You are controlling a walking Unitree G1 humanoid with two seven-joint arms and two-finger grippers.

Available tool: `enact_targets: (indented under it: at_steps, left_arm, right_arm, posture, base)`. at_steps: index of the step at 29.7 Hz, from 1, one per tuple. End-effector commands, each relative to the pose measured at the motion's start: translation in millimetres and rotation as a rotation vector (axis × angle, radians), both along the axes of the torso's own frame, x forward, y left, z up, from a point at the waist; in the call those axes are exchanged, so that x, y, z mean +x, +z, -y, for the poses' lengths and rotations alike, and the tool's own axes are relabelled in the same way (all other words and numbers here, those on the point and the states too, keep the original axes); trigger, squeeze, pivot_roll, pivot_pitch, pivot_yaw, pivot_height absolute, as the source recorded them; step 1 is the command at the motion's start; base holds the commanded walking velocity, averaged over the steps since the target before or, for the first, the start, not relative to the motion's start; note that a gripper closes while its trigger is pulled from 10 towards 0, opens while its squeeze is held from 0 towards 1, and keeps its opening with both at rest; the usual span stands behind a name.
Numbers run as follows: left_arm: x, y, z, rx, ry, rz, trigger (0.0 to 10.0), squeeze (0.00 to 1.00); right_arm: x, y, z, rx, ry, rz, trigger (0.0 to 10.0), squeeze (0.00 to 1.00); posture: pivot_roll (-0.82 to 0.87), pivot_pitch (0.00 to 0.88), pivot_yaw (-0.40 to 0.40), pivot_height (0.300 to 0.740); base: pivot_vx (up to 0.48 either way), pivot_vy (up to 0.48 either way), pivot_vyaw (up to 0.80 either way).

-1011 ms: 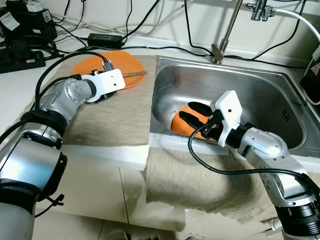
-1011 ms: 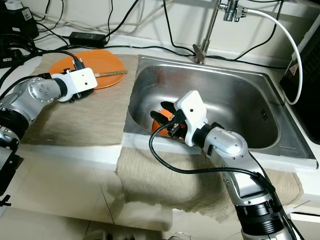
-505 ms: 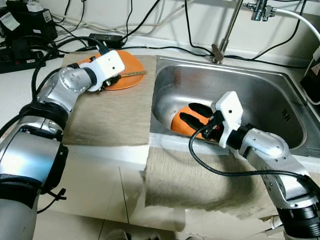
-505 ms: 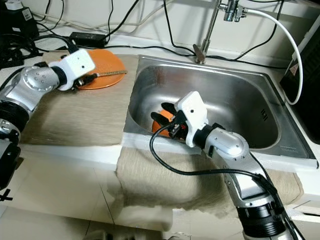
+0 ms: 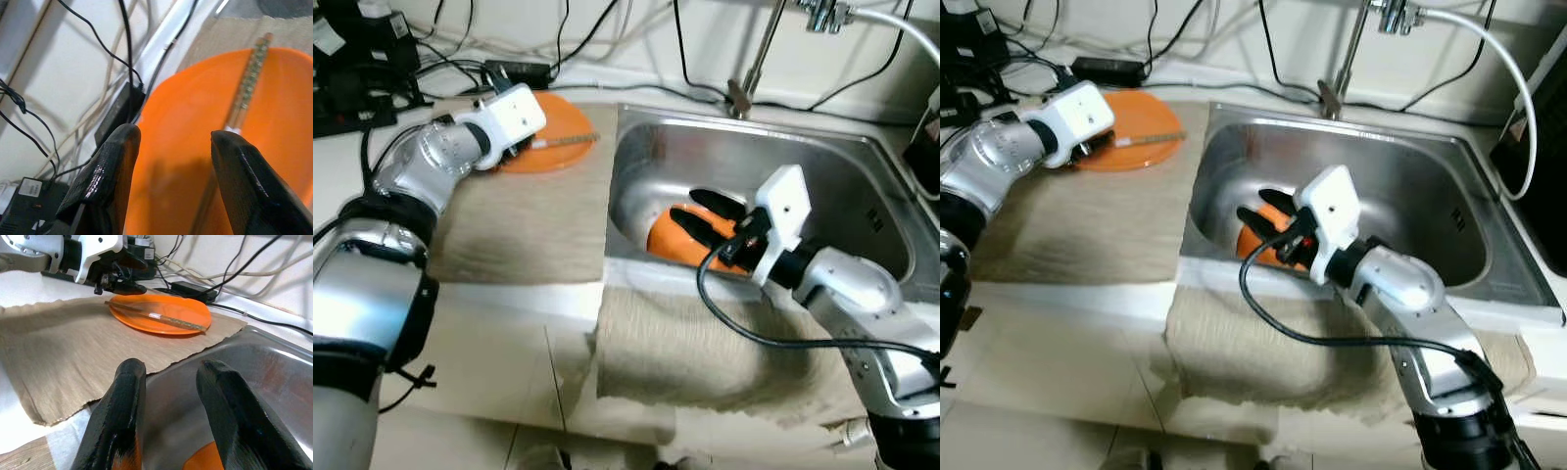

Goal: Kitchen organization

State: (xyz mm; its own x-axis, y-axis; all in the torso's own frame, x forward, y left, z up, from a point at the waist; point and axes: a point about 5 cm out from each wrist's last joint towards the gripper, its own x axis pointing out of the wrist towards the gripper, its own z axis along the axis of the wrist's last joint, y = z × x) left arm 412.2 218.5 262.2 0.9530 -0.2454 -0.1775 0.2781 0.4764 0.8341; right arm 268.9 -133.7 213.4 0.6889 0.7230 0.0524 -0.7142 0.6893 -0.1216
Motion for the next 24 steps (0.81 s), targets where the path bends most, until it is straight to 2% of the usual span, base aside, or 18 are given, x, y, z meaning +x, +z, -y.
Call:
enact_targets:
  at_steps: [1,9,13,24]
  left_arm:
    - [0.6,8.2,1.2,0.005,-0.013,0.013,10.0,0.00]
    - [0.3,0.2,5.0,0.061,-0.041,-0.047,10.0,0.00]
    - [-1.2,-5.5,-0.4,0.128,-0.030,-0.070,10.0,0.00]
    - [-4.8,-11.5,-8.9,0.171,-0.038,-0.126,10.0,0.00]
  right_arm:
    - [-1.7,13.3,3.7,0.012,0.009,0.034,10.0,0.00]
    - [0.5,14.8,10.2,-0.084,0.062,0.017,10.0,0.00]
    - [1.6,17.8,10.5,-0.089,0.070,0.022,10.0,0.00]
    - [5.2,18.8,12.8,-0.105,0.078,0.029,10.0,0.00]
  posture:
    - [-0.15,0.191,-0.053,0.740]
    - [-0.15,0.209,-0.050,0.740]
    - [-0.15,0.216,-0.051,0.740]
    - [-0.14,0.205,-0.057,0.740]
  base:
    - [0.000,0.000,0.00]
    - [0.000,0.000,0.00]
    - [0.000,0.000,0.00]
    - [0.000,0.000,0.00]
